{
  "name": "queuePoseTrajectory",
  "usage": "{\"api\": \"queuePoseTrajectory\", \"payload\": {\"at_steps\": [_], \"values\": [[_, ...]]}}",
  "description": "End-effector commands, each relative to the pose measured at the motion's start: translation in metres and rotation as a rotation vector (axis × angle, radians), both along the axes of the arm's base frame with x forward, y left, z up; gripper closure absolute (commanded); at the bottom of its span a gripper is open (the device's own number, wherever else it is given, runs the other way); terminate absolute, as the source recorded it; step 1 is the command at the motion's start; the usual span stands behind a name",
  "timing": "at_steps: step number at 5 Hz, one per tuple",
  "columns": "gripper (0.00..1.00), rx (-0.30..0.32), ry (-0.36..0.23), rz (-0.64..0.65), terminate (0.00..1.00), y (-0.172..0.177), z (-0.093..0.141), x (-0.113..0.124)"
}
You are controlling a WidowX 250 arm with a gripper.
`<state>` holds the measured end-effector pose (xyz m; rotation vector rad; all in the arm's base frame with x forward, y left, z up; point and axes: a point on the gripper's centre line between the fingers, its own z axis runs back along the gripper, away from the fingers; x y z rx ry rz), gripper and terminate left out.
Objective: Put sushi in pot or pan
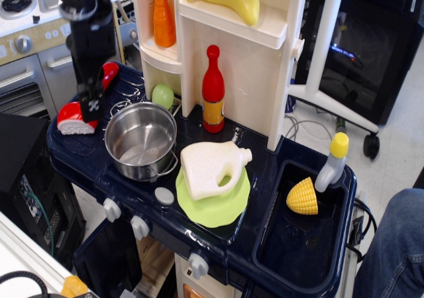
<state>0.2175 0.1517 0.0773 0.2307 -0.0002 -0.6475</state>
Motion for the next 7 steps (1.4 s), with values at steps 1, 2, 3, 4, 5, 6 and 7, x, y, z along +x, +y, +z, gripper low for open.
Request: {"api": "queuePoseTrajectory", "payload": {"at_steps": [1, 2, 3, 4, 5, 6, 7], "values": [[0.00, 0.028, -0.061, -0.048, 0.00, 0.022, 0.000, 0.006], [0.00, 0.007, -0.091, -0.053, 0.00, 0.031, -0.010, 0.006], [0.00, -0.005, -0.094, -0.067, 0.00, 0.036, -0.019, 0.010], [0.00, 0.002, -0.104, -0.088, 0.00, 0.043, -0.025, 0.013], [0.00, -0.005, -0.114, -0.085, 0.00, 0.047, -0.029, 0.012], [0.00, -0.031, -0.128, -0.071, 0.00, 0.046, -0.039, 0.009], [0.00, -0.047, -0.127, -0.054, 0.00, 0.045, -0.041, 0.005]]}}
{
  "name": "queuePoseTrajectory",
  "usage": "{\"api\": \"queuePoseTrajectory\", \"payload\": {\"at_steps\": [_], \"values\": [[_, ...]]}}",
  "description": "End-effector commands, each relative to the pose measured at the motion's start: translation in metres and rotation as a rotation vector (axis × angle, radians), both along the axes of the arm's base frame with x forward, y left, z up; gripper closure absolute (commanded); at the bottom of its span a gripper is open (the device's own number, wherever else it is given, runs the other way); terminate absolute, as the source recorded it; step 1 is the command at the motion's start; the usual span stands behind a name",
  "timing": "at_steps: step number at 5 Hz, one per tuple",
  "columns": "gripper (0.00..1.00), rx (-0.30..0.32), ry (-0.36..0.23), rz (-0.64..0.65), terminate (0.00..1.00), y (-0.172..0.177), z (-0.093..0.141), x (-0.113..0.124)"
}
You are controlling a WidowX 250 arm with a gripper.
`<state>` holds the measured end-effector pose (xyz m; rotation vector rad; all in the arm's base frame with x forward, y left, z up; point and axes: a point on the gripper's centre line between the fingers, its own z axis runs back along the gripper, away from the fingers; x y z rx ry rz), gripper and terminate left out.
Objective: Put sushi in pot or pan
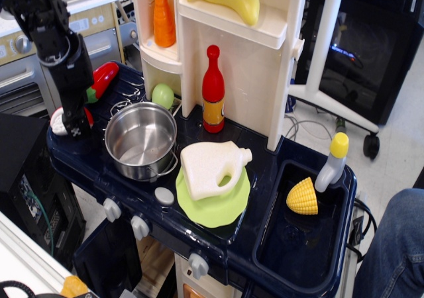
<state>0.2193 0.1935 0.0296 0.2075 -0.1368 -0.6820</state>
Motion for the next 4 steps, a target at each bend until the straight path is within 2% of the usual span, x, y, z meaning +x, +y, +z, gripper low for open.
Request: {"api": "queuePoseTrajectory", "payload": {"at_steps": [1, 2, 3, 4], "values": [[0.00, 0.007, -0.027, 0.007, 0.00, 0.003, 0.005, 0.000], [1.00, 0.015, -0.034, 0.037, 0.00, 0.002, 0.005, 0.001], [1.00, 0.000, -0.007, 0.045, 0.00, 0.001, 0.017, 0.002], [1.00, 0.015, 0.029, 0.114, 0.00, -0.013, 0.052, -0.002]]}}
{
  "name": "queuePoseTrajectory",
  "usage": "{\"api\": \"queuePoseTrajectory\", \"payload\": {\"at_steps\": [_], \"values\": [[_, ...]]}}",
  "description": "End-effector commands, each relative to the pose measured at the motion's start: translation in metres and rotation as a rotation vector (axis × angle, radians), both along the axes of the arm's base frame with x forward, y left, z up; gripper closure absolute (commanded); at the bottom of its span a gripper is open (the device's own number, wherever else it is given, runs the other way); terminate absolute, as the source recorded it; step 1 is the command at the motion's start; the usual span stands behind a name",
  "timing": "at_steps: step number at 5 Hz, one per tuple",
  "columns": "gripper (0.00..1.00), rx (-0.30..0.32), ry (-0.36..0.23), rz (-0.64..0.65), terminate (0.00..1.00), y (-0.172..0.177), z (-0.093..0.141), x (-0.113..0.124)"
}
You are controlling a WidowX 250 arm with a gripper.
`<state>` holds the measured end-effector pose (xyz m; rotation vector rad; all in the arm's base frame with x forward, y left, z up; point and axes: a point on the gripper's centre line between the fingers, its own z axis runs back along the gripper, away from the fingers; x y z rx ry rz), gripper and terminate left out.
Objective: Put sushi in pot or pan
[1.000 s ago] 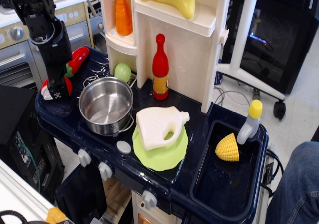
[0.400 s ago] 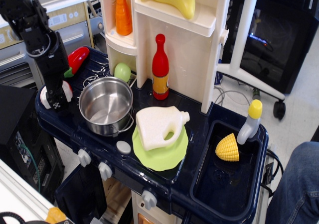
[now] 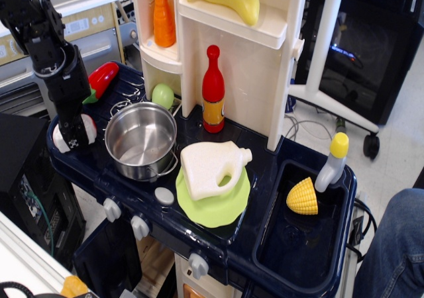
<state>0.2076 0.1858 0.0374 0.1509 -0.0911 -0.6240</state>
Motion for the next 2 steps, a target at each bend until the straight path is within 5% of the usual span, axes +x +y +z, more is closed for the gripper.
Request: {"api": "queuePoseTrajectory", "payload": {"at_steps": [1, 2], "values": [[1.00, 0.085, -0.003, 0.113, 0.00, -0.023, 0.069, 0.007], [1.00, 0.026, 0.012, 0.096, 0.00, -0.039, 0.080, 0.016]]}}
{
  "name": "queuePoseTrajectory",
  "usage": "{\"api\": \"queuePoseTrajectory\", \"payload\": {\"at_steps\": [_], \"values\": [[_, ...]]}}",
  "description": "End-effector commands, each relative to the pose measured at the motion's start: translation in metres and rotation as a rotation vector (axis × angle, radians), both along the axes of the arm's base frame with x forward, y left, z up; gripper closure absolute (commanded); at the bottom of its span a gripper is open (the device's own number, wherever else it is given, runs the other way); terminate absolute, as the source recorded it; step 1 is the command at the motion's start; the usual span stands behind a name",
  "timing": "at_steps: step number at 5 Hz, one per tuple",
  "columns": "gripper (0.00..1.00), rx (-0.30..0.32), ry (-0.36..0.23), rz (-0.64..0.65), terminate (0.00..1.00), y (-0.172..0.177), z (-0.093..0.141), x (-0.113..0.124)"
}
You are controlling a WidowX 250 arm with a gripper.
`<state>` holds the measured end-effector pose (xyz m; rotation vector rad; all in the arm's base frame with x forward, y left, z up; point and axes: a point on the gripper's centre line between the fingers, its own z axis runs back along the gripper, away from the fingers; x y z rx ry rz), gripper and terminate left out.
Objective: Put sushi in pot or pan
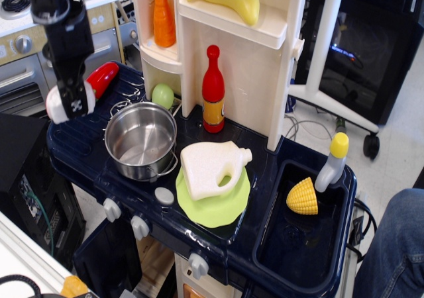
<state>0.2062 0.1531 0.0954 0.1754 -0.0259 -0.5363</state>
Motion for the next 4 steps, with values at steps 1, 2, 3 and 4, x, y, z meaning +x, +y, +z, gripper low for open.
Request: {"api": "queuePoseTrajectory", "payload": {"at_steps": [1, 2, 3, 4], "values": [[1.00, -0.087, -0.131, 0.023, 0.00, -0.028, 0.013, 0.032], [1.00, -0.134, -0.181, 0.035, 0.00, -0.042, 0.007, 0.036], [0.00, -0.221, -0.195, 0.032, 0.00, -0.053, -0.001, 0.031], [0.00, -0.221, -0.195, 0.032, 1.00, -0.053, -0.001, 0.031]]}}
